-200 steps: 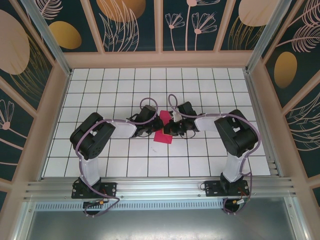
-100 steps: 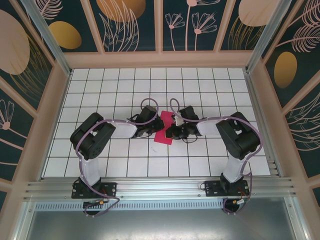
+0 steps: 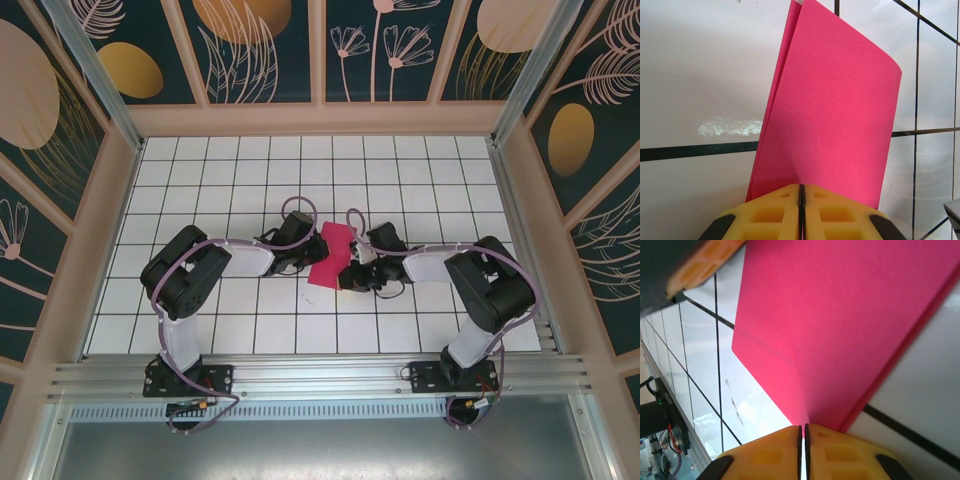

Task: Fold a paper plane with a square sheet of paper (pick it up from the middle)
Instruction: Fold the triangle a second time at the center of the table.

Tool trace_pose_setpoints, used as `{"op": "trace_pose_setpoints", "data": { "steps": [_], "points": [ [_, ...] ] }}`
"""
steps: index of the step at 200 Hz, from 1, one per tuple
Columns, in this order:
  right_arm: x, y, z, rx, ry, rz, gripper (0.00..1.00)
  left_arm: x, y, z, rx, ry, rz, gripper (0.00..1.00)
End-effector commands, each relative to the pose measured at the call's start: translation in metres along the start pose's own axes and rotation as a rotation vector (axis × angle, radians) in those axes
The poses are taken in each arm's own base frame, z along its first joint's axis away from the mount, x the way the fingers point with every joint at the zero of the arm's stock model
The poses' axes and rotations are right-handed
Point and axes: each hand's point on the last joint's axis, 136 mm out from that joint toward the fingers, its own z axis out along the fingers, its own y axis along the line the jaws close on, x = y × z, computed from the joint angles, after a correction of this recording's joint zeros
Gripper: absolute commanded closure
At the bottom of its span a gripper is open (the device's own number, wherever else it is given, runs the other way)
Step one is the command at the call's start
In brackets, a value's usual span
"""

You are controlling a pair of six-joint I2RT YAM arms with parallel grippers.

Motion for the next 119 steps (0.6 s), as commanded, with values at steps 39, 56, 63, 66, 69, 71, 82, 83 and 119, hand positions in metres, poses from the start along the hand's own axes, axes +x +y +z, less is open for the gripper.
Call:
{"op": "trace_pose_setpoints", "data": {
  "steps": [39,56,63,66,69,71,82,83,119],
  "points": [
    [-0.006,0.0,-0.029,0.049,-0.058,0.03,0.82,0.017,0.016,0.001,-0.061,0.07,0.001,0.85],
    [-0.036,0.004,-0.043,0.059,-0.157,0.027,0.72,0.01,0.003,-0.005,-0.023,0.059,0.01,0.84],
    [-0.048,0.003,-0.048,0.065,-0.192,0.033,0.7,0.009,-0.002,-0.008,-0.01,0.054,0.015,0.84],
    [-0.052,0.002,-0.049,0.067,-0.203,0.037,0.7,0.007,-0.004,-0.009,-0.004,0.05,0.018,0.83],
    [-0.056,0.002,-0.05,0.067,-0.215,0.04,0.69,0.005,-0.007,-0.011,0.003,0.046,0.019,0.83],
    [-0.059,0.002,-0.051,0.068,-0.222,0.044,0.69,0.005,-0.008,-0.011,0.004,0.046,0.021,0.83],
    [-0.074,-0.004,-0.052,0.077,-0.251,0.068,0.66,0.001,-0.015,-0.017,0.015,0.036,0.028,0.81],
    [-0.075,-0.004,-0.052,0.078,-0.253,0.07,0.65,0.0,-0.016,-0.018,0.017,0.034,0.029,0.81],
    [-0.105,-0.021,-0.048,0.108,-0.293,0.137,0.62,-0.009,-0.026,-0.034,0.027,-0.002,0.047,0.75]
  ]
}}
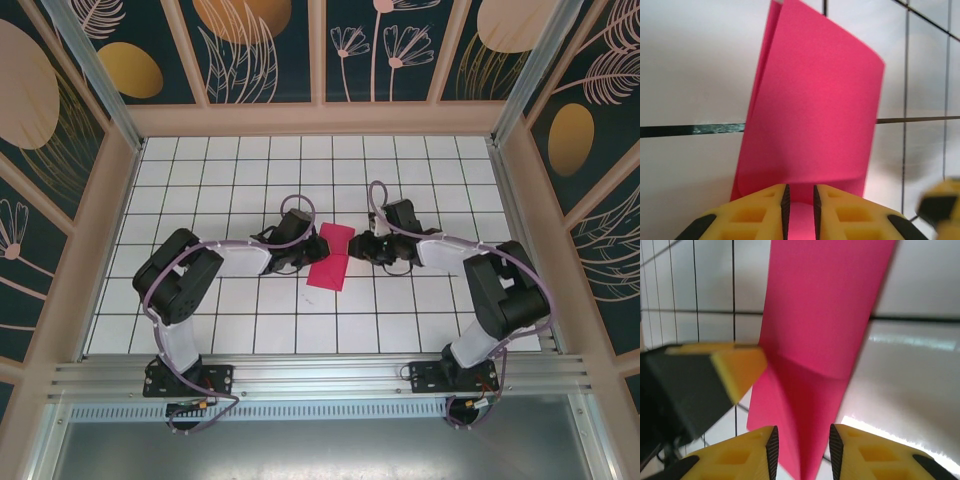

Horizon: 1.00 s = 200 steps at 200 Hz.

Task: Fold a paper plane with a square sheet of paper (pick it up from the middle)
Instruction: Fold the triangle a second time at the center of the table, then turn over the paper at the center of the table.

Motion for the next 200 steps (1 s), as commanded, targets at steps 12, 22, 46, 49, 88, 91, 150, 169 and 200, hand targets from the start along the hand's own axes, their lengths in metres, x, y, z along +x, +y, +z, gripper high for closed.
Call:
{"op": "trace_pose_setpoints", "data": {
  "steps": [12,22,46,49,88,91,150,169,200],
  "points": [
    [-0.024,-0.01,0.014,0.03,-0.034,0.06,0.61,-0.01,-0.013,-0.019,0.001,-0.029,0.037,0.74],
    [-0.025,-0.01,0.017,0.023,-0.034,0.067,0.61,-0.008,-0.008,-0.018,-0.016,-0.027,0.04,0.74],
    [-0.027,-0.015,0.024,0.033,-0.028,0.081,0.6,-0.002,0.001,-0.012,-0.038,-0.004,0.035,0.74],
    [-0.026,-0.016,0.025,0.035,-0.024,0.083,0.6,-0.001,0.0,-0.012,-0.034,-0.002,0.033,0.74],
    [-0.025,-0.017,0.032,0.021,-0.007,0.08,0.6,0.004,0.003,-0.004,-0.018,0.019,0.017,0.74],
    [-0.026,-0.016,0.033,0.016,-0.007,0.079,0.6,0.005,0.004,-0.003,-0.02,0.023,0.016,0.74],
    [-0.032,-0.007,0.038,-0.022,-0.007,0.085,0.61,0.013,0.018,0.01,-0.062,0.057,0.005,0.74],
    [-0.033,-0.006,0.041,-0.027,-0.001,0.083,0.61,0.014,0.018,0.01,-0.062,0.061,0.005,0.74],
    [-0.032,-0.006,0.044,-0.028,0.004,0.09,0.61,0.014,0.02,0.008,-0.065,0.056,0.004,0.74]
  ]
}}
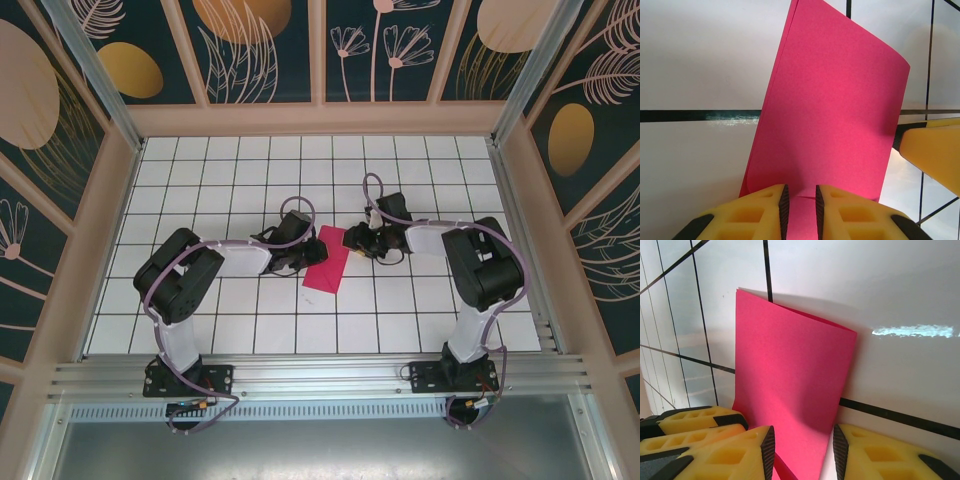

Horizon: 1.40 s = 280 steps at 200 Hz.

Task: Fold a paper plane with a square sheet of paper (pick it up from the middle)
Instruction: Turn over the paper at the center of the table.

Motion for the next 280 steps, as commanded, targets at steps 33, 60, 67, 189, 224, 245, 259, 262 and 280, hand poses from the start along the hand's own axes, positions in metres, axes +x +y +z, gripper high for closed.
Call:
{"op": "trace_pose_setpoints", "data": {
  "steps": [33,60,67,189,224,245,259,262,280],
  "points": [
    [-0.01,0.024,0.007,-0.099,-0.01,-0.033,0.6,0.005,0.004,0.003,-0.011,0.017,-0.001,0.74],
    [-0.008,0.033,0.002,-0.14,-0.011,-0.054,0.61,0.002,0.002,0.002,-0.006,0.008,-0.003,0.75],
    [-0.007,0.033,0.001,-0.143,-0.008,-0.059,0.61,0.002,0.002,0.001,-0.005,0.006,-0.002,0.75],
    [0.054,0.044,-0.003,-0.25,0.121,-0.161,0.61,-0.002,0.0,-0.004,0.006,-0.023,-0.025,0.75],
    [0.059,0.042,0.001,-0.241,0.124,-0.159,0.69,-0.002,0.0,-0.004,0.007,-0.023,-0.026,0.75],
    [0.057,0.04,-0.001,-0.218,0.107,-0.16,0.85,-0.004,-0.003,-0.007,0.015,-0.033,-0.03,0.75],
    [0.054,0.04,-0.003,-0.201,0.096,-0.171,0.93,-0.009,-0.01,-0.013,0.033,-0.051,-0.029,0.75],
    [0.054,0.04,-0.004,-0.196,0.094,-0.173,0.94,-0.01,-0.011,-0.014,0.035,-0.054,-0.031,0.74],
    [0.048,0.042,-0.01,-0.156,0.072,-0.195,1.0,-0.021,-0.025,-0.031,0.067,-0.1,-0.033,0.69]
  ]
}}
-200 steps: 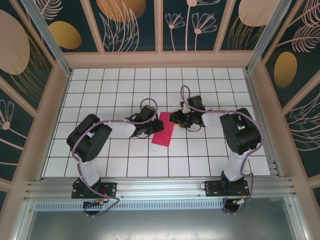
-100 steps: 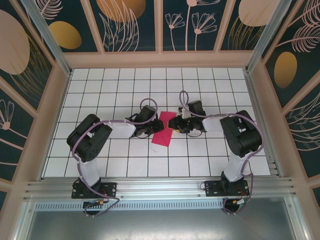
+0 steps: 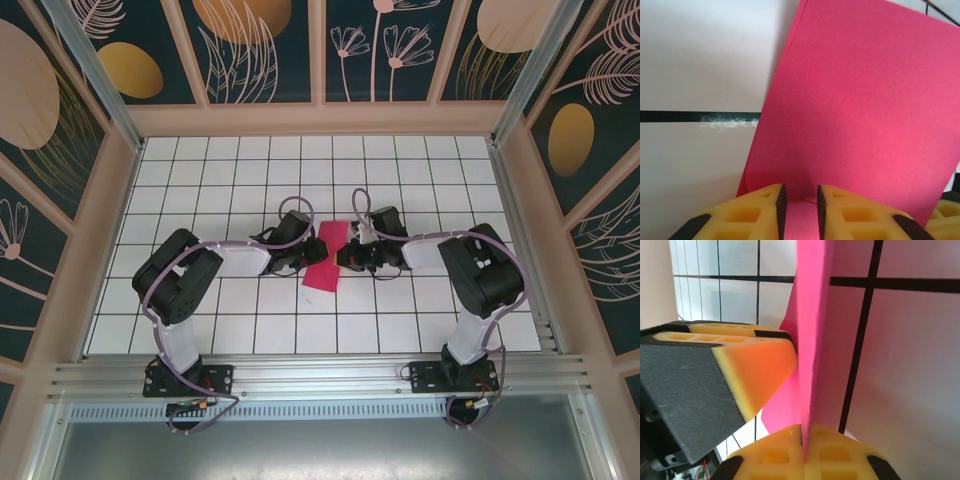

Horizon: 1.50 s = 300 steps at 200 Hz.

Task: Fold a paper plane with a square sheet of paper (pick it up from the middle)
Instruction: Turn over the paper at the center of the table.

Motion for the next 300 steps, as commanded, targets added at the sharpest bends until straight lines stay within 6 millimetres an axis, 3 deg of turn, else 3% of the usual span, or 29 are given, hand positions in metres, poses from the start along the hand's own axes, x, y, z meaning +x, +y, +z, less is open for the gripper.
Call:
{"op": "trace_pose_setpoints", "data": {
  "steps": [1,11,23,41,82,97,109,126,142,178,211,225,263,281,300],
  "points": [
    [-0.01,0.013,-0.013,0.035,-0.043,-0.072,1.0,-0.017,-0.022,-0.026,0.052,-0.078,-0.007,0.68],
    [-0.014,0.017,-0.021,0.065,-0.059,-0.093,1.0,-0.027,-0.03,-0.041,0.067,-0.127,-0.01,0.59],
    [-0.021,0.015,-0.031,0.142,-0.083,-0.117,1.0,-0.038,-0.037,-0.06,0.076,-0.191,-0.012,0.57],
    [-0.031,0.002,-0.061,0.373,-0.116,-0.14,1.0,-0.051,-0.037,-0.088,0.057,-0.28,-0.017,0.5],
    [-0.046,-0.017,-0.162,0.995,-0.154,-0.23,1.0,-0.056,-0.003,-0.131,-0.046,-0.428,-0.056,0.46],
    [-0.042,-0.017,-0.18,1.186,-0.105,-0.275,1.0,-0.054,0.013,-0.142,-0.072,-0.474,-0.089,0.45],
    [-0.036,-0.017,-0.183,1.275,-0.049,-0.297,1.0,-0.053,0.022,-0.151,-0.082,-0.511,-0.118,0.45],
    [-0.029,-0.015,-0.171,1.365,0.007,-0.345,1.0,-0.052,0.034,-0.164,-0.095,-0.563,-0.151,0.45],
    [-0.022,-0.015,-0.145,1.392,0.057,-0.394,1.0,-0.053,0.043,-0.177,-0.105,-0.614,-0.179,0.46],
    [0.001,-0.008,-0.066,1.342,0.158,-0.451,0.96,-0.056,0.053,-0.205,-0.114,-0.698,-0.212,0.46],
    [0.032,-0.001,0.003,1.178,0.231,-0.428,0.82,-0.056,0.057,-0.225,-0.109,-0.745,-0.22,0.48],
    [0.043,0.001,0.024,1.092,0.253,-0.405,0.69,-0.055,0.057,-0.229,-0.109,-0.751,-0.218,0.48],
    [0.053,0.019,0.042,0.836,0.234,-0.335,0.59,-0.054,0.053,-0.23,-0.102,-0.731,-0.19,0.48],
    [0.049,0.046,0.041,0.642,0.194,-0.324,0.56,-0.054,0.048,-0.227,-0.085,-0.718,-0.174,0.49],
    [0.038,0.082,0.025,0.472,0.119,-0.331,0.51,-0.054,0.038,-0.222,-0.054,-0.693,-0.147,0.49]
  ]
}}
